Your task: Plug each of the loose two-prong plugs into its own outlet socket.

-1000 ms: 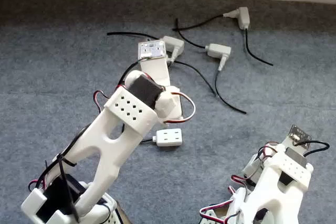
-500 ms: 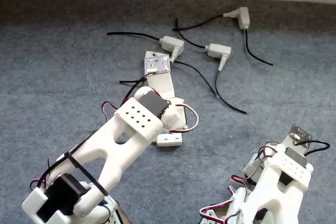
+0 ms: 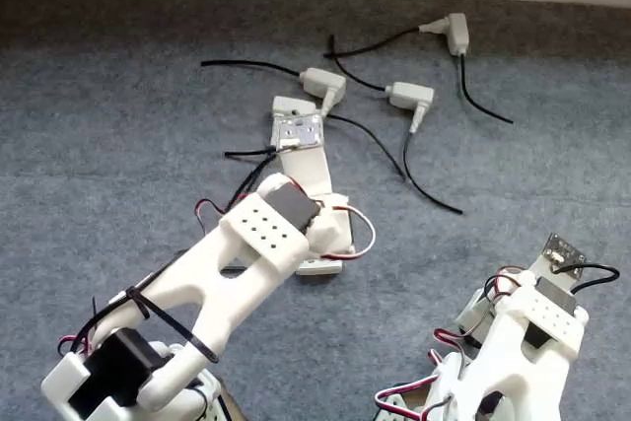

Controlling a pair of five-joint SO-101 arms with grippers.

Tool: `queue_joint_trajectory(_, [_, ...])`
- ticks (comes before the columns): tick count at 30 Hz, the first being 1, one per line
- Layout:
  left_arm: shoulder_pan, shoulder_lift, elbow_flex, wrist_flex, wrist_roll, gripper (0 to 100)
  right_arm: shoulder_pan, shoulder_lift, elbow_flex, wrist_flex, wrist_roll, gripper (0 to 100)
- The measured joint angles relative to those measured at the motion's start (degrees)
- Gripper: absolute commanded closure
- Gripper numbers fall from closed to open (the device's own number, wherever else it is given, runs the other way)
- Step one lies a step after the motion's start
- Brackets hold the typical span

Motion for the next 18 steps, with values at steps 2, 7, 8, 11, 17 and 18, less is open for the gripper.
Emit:
queue_joint_trajectory(2, [1.8, 0.0, 1.2, -1.4, -0.2, 99, 0.0, 0.0, 0.0, 0.0, 0.0, 99.2])
queue_joint_trajectory(7, [2.1, 0.0, 2.4, -4.3, 0.0, 99, 0.0, 0.0, 0.0, 0.0, 0.0, 99.2])
queue_joint_trajectory(8, [2.1, 0.0, 2.4, -4.6, 0.0, 99, 0.0, 0.0, 0.0, 0.0, 0.0, 99.2])
queue_joint_trajectory(11, [2.1, 0.0, 2.4, -4.8, 0.0, 99, 0.0, 0.0, 0.0, 0.0, 0.0, 99.2])
queue_joint_trajectory(17, [1.7, 0.0, 2.4, -4.9, 0.0, 99, 0.0, 0.0, 0.0, 0.0, 0.0, 99.2])
queue_joint_trajectory(18, [1.8, 0.0, 2.4, -4.9, 0.0, 99, 0.0, 0.0, 0.0, 0.0, 0.0, 99.2])
